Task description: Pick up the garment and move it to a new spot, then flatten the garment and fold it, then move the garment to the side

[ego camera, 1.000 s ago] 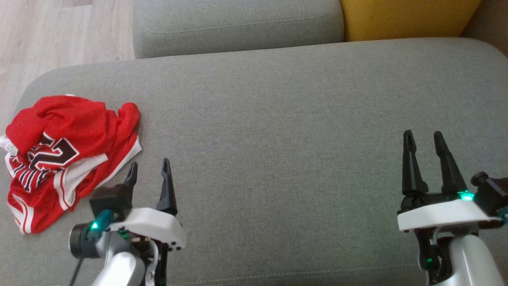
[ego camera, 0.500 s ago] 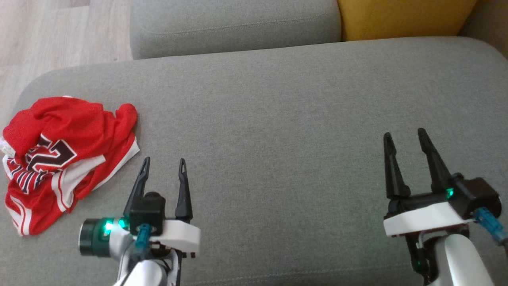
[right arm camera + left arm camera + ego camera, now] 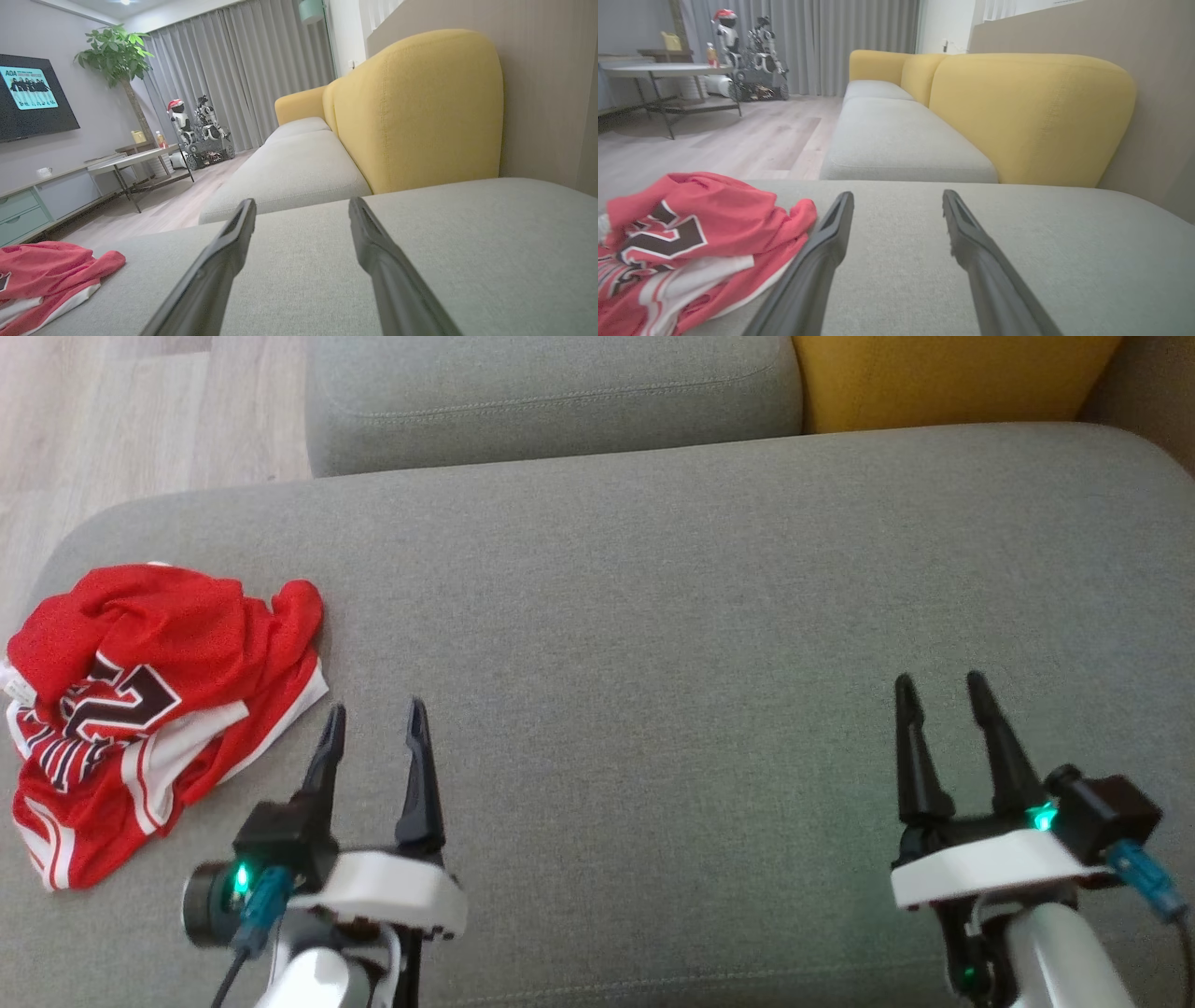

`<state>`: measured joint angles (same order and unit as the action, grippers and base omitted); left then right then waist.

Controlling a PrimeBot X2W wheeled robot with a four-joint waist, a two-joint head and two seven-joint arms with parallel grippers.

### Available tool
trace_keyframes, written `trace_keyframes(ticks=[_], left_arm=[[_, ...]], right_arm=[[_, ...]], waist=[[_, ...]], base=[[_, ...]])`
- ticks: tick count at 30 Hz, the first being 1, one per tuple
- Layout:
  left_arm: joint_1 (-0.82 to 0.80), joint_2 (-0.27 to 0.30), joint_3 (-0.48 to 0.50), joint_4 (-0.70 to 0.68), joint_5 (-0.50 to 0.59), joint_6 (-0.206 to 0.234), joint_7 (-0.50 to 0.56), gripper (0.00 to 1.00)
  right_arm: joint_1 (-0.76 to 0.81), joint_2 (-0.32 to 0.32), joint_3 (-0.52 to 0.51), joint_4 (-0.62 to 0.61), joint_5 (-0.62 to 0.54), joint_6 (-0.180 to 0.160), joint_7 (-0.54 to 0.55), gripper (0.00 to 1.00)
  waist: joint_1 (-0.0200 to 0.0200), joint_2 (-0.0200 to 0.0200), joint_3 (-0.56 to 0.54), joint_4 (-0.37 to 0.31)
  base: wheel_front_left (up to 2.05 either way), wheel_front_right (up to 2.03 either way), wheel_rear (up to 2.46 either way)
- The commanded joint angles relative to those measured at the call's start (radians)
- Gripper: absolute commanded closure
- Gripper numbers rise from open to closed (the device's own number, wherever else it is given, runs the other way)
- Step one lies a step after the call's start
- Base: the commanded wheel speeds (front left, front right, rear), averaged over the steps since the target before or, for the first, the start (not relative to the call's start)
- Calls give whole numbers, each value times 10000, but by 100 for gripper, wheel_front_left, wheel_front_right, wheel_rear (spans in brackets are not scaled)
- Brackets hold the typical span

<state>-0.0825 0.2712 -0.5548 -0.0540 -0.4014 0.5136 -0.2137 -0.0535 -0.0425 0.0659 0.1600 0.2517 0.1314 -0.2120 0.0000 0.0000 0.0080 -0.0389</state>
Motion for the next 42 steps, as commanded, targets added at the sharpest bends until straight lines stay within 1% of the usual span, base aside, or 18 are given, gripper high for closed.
trace_keyframes(ticks=[1,4,6,8,11,12,16,20,22,25,26,30,42], left_arm=[[-52,-144,740,-123,125,-551,-166,0],[255,-586,1383,338,454,-1455,-255,0],[383,-889,1792,566,820,-1888,-314,0],[474,-1164,2158,717,1243,-2230,-373,0],[558,-1483,2595,798,1985,-2629,-462,0],[558,-1483,2595,798,1985,-2629,-462,0],[641,-1791,3072,860,2479,-3094,-481,0],[671,-1990,3369,964,2741,-3433,-481,0],[686,-2059,3481,1034,2827,-3527,-481,0],[716,-2128,3658,1128,2934,-3545,-481,0],[753,-2155,3803,1166,2989,-3476,-481,0],[828,-2186,4023,1213,3054,-3379,-481,0],[1112,-2207,4168,1016,3132,-3414,-481,0]], right_arm=[[-492,-72,339,-43,-124,-7,-185,0],[-583,-74,455,376,-208,-7,-274,0],[-666,-75,502,523,-384,-7,-333,0],[-736,-76,553,604,-579,-7,-391,0],[-815,-77,613,659,-940,-7,-480,0],[-815,-77,613,659,-940,-7,-480,0],[-848,-78,591,678,-1047,-7,-498,0],[-840,-78,631,670,-1044,-7,-498,0],[-820,-78,700,654,-1029,-7,-498,0],[-784,-78,853,634,-1045,-7,-498,0],[-761,-78,983,637,-1130,-7,-498,0],[-698,-78,1231,663,-1132,-7,-498,0],[-446,-77,1797,750,-966,-7,-498,0]], waist=[[0,0,-13,-1],[0,0,-35,-5],[0,0,-44,-12],[0,0,-49,-25],[0,0,-53,-49],[0,0,-53,-49],[0,0,-59,-55],[0,0,-52,74],[0,0,-62,233],[0,0,-83,579],[0,0,-108,856],[0,0,-159,1517],[0,0,-310,3691]], base=[[0,0,0],[0,0,0],[0,0,0],[0,0,0],[0,0,0],[0,0,0],[0,0,0],[0,0,0],[0,0,0],[0,0,0],[0,0,0],[0,0,0],[0,0,0]])
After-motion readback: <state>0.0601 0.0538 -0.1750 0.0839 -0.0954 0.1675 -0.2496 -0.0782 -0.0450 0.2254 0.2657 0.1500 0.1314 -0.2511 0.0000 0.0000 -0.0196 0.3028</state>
